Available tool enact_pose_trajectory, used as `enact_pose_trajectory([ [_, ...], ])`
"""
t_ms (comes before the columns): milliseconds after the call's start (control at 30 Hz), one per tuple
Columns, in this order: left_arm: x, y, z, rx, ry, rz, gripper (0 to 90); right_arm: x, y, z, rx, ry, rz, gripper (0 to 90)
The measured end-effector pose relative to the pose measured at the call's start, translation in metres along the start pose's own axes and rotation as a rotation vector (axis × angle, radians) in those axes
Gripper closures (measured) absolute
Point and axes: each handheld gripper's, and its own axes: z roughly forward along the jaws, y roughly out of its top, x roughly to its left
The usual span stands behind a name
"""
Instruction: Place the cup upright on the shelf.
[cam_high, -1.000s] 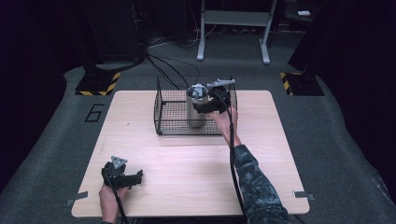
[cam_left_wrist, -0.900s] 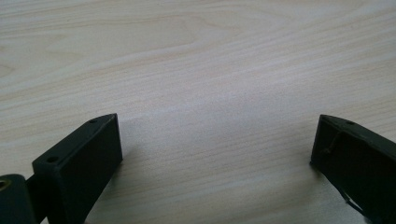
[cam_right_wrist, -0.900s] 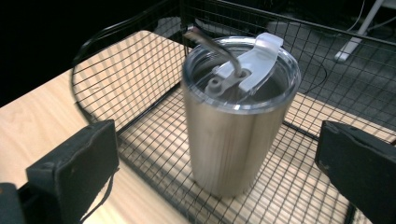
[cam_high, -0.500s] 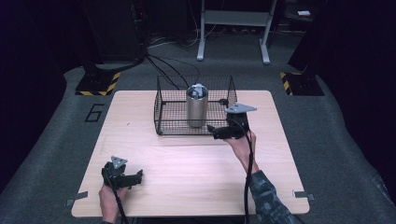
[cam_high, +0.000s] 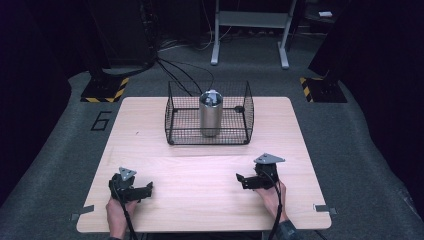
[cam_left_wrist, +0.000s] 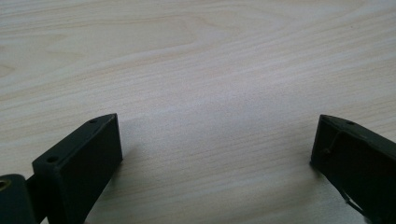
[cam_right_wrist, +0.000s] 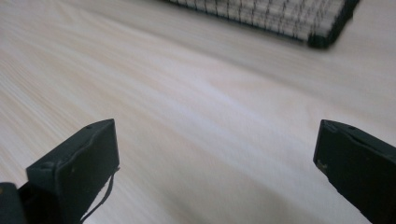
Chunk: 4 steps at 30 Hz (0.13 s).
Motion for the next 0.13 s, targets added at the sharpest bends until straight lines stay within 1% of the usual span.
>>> enact_pose_trajectory([
  [33,0.0,0.0,0.0,-0.003,-0.001,-0.006,1.6,-0.001,-0.006,0.0,0.016,-0.005,0.006,0.0],
  [67,0.0,0.0,0.0,0.005,-0.006,-0.004,1.6,-0.003,-0.011,-0.001,0.027,-0.002,0.007,0.0],
  [133,-0.001,0.0,0.0,-0.001,-0.001,-0.005,1.6,-0.005,-0.019,-0.002,0.039,-0.021,0.014,0.0],
])
